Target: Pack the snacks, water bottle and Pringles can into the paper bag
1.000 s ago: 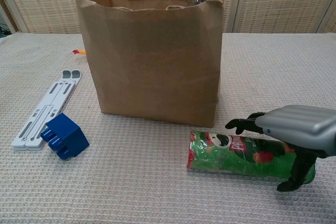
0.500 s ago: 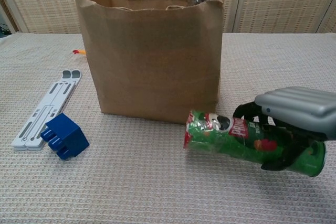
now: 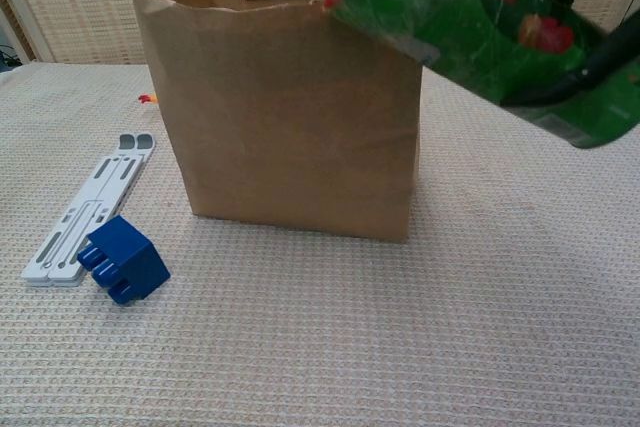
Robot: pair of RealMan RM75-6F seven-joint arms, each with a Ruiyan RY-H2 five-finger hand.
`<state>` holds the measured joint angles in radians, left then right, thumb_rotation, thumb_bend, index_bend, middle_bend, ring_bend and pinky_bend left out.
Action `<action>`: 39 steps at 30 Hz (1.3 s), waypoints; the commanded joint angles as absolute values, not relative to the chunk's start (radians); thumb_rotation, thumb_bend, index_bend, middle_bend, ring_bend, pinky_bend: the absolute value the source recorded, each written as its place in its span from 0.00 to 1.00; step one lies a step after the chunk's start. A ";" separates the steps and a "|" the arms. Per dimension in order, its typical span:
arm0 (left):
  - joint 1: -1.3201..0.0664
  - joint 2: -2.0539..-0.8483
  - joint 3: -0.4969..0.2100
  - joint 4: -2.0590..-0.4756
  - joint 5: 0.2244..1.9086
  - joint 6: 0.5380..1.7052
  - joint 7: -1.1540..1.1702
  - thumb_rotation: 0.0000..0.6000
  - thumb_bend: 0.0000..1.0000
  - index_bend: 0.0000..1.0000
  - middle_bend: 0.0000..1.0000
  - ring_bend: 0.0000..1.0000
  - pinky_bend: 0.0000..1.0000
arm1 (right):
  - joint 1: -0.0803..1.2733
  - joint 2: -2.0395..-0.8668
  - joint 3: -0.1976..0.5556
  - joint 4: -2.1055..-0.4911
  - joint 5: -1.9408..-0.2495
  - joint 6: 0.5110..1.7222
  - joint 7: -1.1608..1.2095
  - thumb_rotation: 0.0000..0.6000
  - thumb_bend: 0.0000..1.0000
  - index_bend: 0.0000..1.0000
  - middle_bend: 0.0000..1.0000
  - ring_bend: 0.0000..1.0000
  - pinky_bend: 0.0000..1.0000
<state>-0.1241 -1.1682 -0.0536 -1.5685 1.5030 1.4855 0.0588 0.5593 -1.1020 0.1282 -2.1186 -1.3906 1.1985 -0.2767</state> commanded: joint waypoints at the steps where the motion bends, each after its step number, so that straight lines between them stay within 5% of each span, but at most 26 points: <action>1: -0.125 -1.168 -0.053 -1.568 1.503 1.485 0.058 1.00 0.37 0.02 0.00 0.00 0.00 | 0.611 -1.126 0.221 -2.171 -1.340 1.219 -0.315 1.00 0.32 0.68 0.58 0.63 0.76; 13: -0.126 -1.163 -0.052 -1.564 1.507 1.480 0.036 1.00 0.37 0.02 0.00 0.00 0.00 | 0.848 -1.402 0.444 -2.049 -1.059 1.270 -0.587 1.00 0.32 0.67 0.58 0.62 0.75; 19: -0.128 -1.160 -0.051 -1.562 1.508 1.476 0.025 1.00 0.37 0.02 0.00 0.00 0.00 | 0.941 -1.508 0.492 -1.917 -0.950 1.296 -0.672 1.00 0.32 0.66 0.58 0.61 0.74; 22: -0.129 -1.158 -0.050 -1.561 1.509 1.474 0.020 1.00 0.37 0.02 0.00 0.00 0.00 | 0.958 -1.519 0.479 -1.896 -0.880 1.291 -0.721 1.00 0.31 0.55 0.56 0.51 0.65; 25: -0.130 -1.157 -0.049 -1.560 1.511 1.473 0.018 1.00 0.37 0.02 0.00 0.00 0.00 | 0.962 -1.508 0.467 -1.915 -0.804 1.284 -0.759 1.00 0.18 0.22 0.36 0.25 0.44; 28: -0.129 -1.157 -0.048 -1.560 1.512 1.474 0.018 1.00 0.37 0.02 0.00 0.00 0.00 | 0.962 -1.486 0.468 -1.945 -0.760 1.290 -0.776 1.00 0.09 0.01 0.19 0.11 0.27; 39: -0.129 -1.159 -0.049 -1.562 1.510 1.476 0.029 1.00 0.37 0.02 0.00 0.00 0.00 | 0.866 -1.327 0.476 -2.096 -0.798 1.349 -0.676 1.00 0.07 0.00 0.14 0.07 0.19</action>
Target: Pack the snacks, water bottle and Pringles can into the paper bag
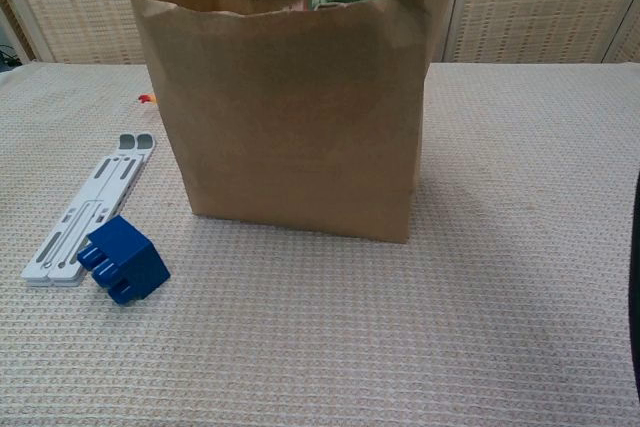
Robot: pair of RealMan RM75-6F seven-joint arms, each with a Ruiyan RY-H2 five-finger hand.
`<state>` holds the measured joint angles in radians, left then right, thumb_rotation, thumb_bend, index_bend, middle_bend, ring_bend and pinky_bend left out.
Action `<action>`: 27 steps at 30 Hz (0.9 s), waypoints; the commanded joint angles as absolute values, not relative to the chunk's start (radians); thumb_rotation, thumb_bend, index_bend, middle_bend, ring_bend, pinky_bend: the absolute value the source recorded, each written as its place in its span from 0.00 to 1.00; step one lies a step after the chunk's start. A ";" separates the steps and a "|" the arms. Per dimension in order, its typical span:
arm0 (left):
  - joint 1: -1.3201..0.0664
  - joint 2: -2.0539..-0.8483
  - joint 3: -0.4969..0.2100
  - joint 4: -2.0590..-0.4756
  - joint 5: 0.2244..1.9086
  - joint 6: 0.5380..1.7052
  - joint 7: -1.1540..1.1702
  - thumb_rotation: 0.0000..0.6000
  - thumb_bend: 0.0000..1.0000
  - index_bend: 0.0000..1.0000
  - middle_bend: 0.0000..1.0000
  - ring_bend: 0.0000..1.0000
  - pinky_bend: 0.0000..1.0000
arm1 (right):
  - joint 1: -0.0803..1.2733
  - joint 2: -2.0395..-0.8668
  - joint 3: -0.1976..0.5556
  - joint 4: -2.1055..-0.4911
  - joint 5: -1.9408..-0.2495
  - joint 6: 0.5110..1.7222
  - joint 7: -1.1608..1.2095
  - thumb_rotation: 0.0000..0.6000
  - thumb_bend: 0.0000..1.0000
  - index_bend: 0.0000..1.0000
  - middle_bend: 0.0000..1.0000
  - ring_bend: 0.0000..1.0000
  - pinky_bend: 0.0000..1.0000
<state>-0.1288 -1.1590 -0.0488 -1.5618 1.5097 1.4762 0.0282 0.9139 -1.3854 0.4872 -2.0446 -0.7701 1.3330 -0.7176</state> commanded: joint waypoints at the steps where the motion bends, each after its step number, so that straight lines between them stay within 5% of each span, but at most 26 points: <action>1: -0.128 -1.159 -0.049 -1.563 1.509 1.477 0.030 1.00 0.37 0.02 0.00 0.00 0.00 | 0.846 -1.306 0.466 -2.111 -0.813 1.352 -0.661 1.00 0.07 0.00 0.14 0.07 0.19; 6: -0.128 -1.160 -0.049 -1.565 1.508 1.478 0.036 1.00 0.37 0.02 0.00 0.00 0.00 | 0.698 -1.170 0.356 -2.183 -0.946 1.363 -0.550 1.00 0.07 0.00 0.14 0.07 0.18; 14: -0.127 -1.162 -0.051 -1.569 1.505 1.480 0.051 1.00 0.37 0.02 0.00 0.00 0.00 | 0.400 -0.975 0.056 -2.118 -1.361 1.461 -0.364 1.00 0.07 0.00 0.10 0.01 0.06; 20: -0.126 -1.164 -0.052 -1.571 1.502 1.482 0.060 1.00 0.37 0.02 0.00 0.00 0.00 | 0.218 -1.000 -0.106 -1.897 -1.522 1.559 -0.295 1.00 0.07 0.00 0.02 0.00 0.00; 27: -0.125 -1.166 -0.052 -1.572 1.503 1.485 0.070 1.00 0.37 0.01 0.00 0.00 0.00 | 0.104 -1.116 -0.142 -1.639 -1.525 1.598 -0.288 1.00 0.02 0.00 0.00 0.00 0.00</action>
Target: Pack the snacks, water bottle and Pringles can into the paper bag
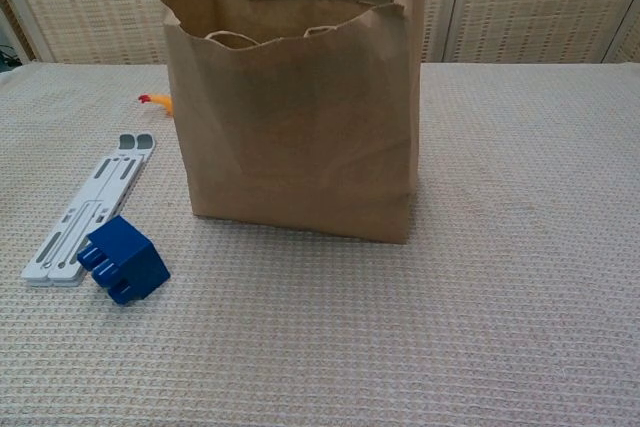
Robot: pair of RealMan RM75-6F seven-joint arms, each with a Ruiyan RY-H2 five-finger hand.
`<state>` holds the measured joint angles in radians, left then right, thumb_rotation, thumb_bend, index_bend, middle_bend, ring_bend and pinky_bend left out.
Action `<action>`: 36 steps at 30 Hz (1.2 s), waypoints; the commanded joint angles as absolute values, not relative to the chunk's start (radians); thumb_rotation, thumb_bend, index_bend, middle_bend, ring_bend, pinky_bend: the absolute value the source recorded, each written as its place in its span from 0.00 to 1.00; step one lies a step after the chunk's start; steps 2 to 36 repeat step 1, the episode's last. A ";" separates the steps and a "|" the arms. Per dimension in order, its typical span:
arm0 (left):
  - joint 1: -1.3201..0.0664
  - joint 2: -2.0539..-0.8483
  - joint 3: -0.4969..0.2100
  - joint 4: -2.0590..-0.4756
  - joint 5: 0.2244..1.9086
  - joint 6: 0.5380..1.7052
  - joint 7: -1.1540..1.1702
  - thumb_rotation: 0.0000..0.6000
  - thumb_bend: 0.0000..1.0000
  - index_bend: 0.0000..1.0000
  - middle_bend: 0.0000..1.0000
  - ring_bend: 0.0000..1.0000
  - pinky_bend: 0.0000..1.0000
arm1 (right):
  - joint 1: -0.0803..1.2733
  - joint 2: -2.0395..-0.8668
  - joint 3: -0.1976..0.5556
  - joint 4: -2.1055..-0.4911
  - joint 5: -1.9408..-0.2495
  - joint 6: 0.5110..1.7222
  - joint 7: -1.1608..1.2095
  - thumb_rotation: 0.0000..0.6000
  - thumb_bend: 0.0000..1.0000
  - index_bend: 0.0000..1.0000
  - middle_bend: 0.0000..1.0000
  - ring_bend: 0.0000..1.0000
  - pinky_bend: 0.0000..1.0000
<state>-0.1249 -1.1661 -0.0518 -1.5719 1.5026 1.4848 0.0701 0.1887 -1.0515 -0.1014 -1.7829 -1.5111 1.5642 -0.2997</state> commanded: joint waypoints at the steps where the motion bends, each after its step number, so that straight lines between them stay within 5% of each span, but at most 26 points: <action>1: -0.125 -1.166 -0.052 -1.572 1.503 1.485 0.069 1.00 0.37 0.01 0.00 0.00 0.00 | 0.099 -1.121 -0.136 -1.626 -1.519 1.597 -0.297 1.00 0.01 0.00 0.00 0.00 0.00; 36: -0.125 -1.166 -0.052 -1.572 1.503 1.485 0.069 1.00 0.37 0.01 0.00 0.00 0.00 | 0.099 -1.121 -0.136 -1.626 -1.519 1.597 -0.297 1.00 0.01 0.00 0.00 0.00 0.00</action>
